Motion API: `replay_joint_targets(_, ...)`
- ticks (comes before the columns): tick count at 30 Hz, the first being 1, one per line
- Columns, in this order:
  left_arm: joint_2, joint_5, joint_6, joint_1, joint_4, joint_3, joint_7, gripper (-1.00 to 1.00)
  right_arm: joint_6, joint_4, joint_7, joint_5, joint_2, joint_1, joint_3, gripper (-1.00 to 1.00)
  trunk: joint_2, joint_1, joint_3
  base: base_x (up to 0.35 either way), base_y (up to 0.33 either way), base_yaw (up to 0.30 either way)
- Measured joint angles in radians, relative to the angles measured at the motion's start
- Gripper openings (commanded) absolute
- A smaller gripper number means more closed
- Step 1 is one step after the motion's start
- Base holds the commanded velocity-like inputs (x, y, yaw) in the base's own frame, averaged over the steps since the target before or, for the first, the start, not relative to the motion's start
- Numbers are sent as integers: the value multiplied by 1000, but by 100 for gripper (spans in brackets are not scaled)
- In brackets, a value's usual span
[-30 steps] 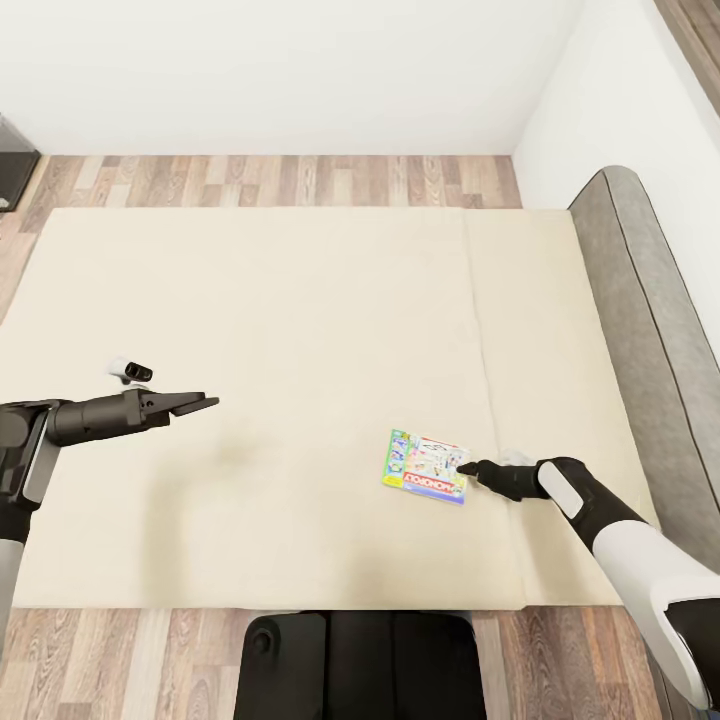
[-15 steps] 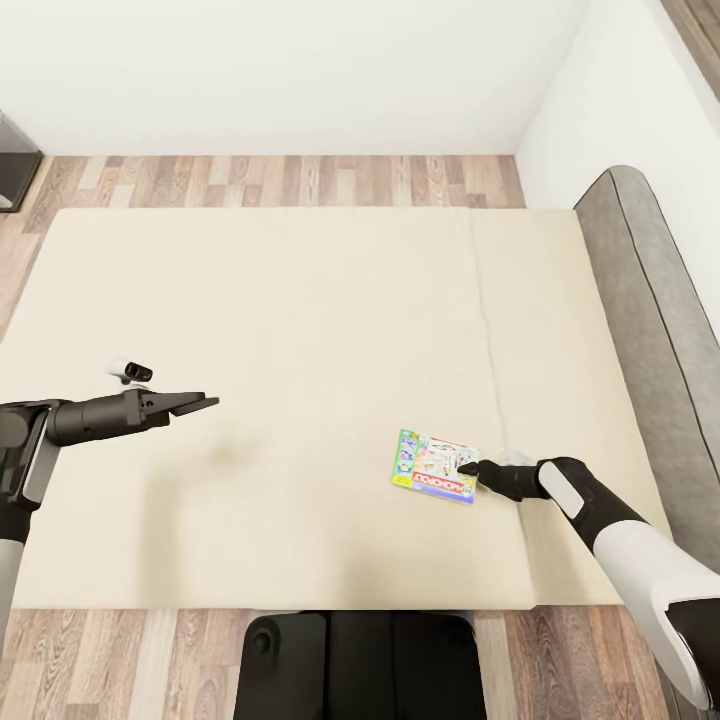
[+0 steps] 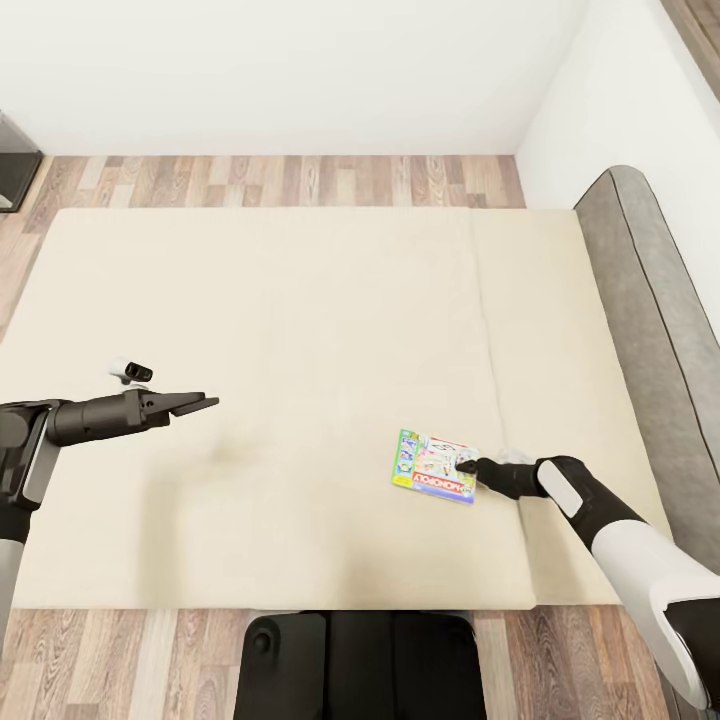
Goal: Put all the toys in the child's room - the three board games (two on the bed and one on the table), the two jigsaw puzzles on the table, and the tennis ball on the table - inside the toy box on the table in the child's room.
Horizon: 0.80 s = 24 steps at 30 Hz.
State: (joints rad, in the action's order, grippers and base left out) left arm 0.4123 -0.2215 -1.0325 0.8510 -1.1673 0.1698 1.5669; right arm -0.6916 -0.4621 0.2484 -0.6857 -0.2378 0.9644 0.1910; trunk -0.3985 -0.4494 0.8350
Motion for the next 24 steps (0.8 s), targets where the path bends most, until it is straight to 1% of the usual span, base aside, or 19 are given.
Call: replay_joint_targets(24,0,0,0,0,0,0,0,100,1,-5,1,0,6,0,-2,100,0,0,0,0,0,0)
